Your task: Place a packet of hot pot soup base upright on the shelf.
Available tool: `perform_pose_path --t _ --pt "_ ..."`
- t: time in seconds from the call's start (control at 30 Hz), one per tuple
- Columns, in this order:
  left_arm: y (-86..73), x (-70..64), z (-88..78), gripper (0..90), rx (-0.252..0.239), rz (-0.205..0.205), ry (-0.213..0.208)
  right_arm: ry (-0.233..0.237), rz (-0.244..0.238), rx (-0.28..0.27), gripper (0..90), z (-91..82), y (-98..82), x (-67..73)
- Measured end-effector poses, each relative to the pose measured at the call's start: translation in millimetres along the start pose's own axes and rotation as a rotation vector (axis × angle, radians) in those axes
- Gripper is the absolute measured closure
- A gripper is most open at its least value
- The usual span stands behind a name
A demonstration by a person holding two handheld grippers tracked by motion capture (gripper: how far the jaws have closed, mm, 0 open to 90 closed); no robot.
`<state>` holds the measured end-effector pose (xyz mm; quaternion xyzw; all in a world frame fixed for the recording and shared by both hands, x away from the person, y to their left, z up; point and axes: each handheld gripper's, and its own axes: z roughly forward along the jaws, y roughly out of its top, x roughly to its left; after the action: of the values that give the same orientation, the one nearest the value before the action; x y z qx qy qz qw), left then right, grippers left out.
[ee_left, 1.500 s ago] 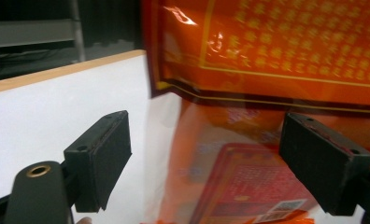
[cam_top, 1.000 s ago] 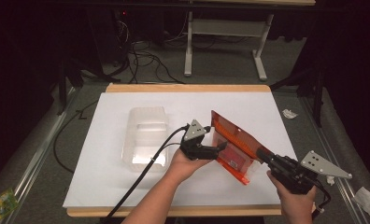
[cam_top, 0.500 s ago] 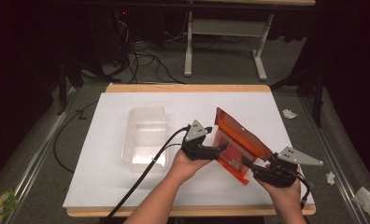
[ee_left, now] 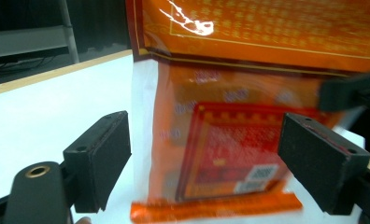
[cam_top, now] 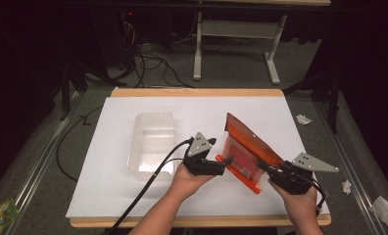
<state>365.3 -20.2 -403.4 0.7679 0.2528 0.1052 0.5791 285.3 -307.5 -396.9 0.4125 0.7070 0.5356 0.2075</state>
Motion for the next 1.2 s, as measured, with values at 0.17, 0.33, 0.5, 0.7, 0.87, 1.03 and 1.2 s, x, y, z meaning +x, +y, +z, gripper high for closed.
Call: perform_pose_path --t 0.17,0.33,0.5,0.7,0.87,1.03,1.2 --pt "-6.3 -5.6 -34.7 18.2 0.014 -0.003 0.052 0.0 -0.004 0.002 72.0 0.0 0.2 0.3" --pt "-12.5 0.1 -64.4 16.6 0.008 -0.02 0.083 -0.003 -0.013 0.005 72.3 -0.1 0.6 1.4" --pt "-20.6 15.3 -117.1 16.0 -0.004 -0.02 0.151 -0.003 -0.018 0.007 72.3 0.1 1.4 2.1" --pt "-27.5 30.9 -166.2 16.2 -0.005 -0.001 0.241 -0.006 -0.011 0.008 72.3 0.5 2.2 1.5" --pt "-41.4 45.1 -196.3 16.1 0.014 0.011 0.323 0.002 -0.024 0.007 72.6 0.7 4.5 3.2" --pt "-67.9 62.0 -216.8 16.1 0.004 -0.025 0.404 0.01 -0.026 -0.015 72.8 -0.2 11.4 4.9" --pt "-79.9 72.9 -236.0 16.3 -0.024 -0.082 0.409 0.021 -0.013 -0.04 72.9 -2.8 15.1 3.1"
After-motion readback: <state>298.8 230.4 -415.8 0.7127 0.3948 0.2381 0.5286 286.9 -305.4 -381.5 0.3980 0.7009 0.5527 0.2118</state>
